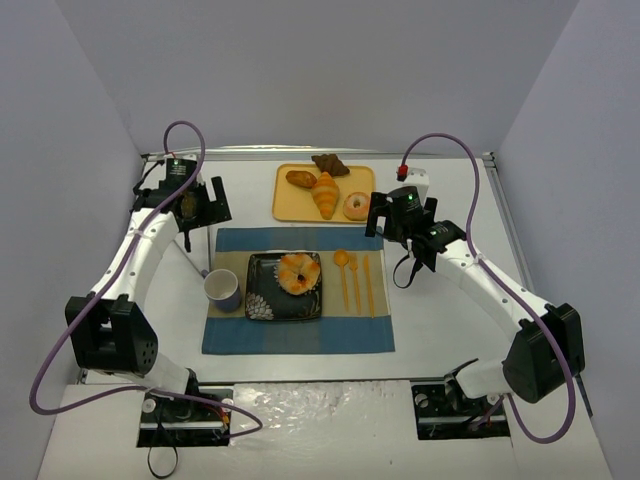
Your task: Place the bread
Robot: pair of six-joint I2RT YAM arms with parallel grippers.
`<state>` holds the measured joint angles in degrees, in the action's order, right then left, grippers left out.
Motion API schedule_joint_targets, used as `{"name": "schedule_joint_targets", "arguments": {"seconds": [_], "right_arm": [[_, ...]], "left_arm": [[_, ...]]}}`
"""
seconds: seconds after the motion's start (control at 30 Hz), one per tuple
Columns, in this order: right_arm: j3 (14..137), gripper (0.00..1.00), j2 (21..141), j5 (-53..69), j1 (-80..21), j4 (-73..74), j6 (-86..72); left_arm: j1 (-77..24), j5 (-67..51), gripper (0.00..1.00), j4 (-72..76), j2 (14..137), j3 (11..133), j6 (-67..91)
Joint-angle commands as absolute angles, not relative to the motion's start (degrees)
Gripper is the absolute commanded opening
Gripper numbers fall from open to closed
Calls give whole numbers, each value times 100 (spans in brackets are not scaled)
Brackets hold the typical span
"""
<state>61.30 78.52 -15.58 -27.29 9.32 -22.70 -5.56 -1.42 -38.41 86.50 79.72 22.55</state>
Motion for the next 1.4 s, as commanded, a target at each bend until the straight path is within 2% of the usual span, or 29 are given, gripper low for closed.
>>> {"name": "schedule_joint_targets", "arguments": {"seconds": [0.0, 0.5, 1.37], "right_arm": [[6297, 100, 7585, -1630, -2698, 809, -2347], [6267, 100, 7473, -1624, -2698, 809, -2364], [6277, 100, 7458, -1630, -2698, 800, -2382]], "left_arm": [[-756, -53, 88, -3885, 8297, 8121, 2228], [-1303, 107, 89, -4010, 8049, 8200, 2314], [-1602, 190, 89, -4061, 8008, 8150, 2369]]}}
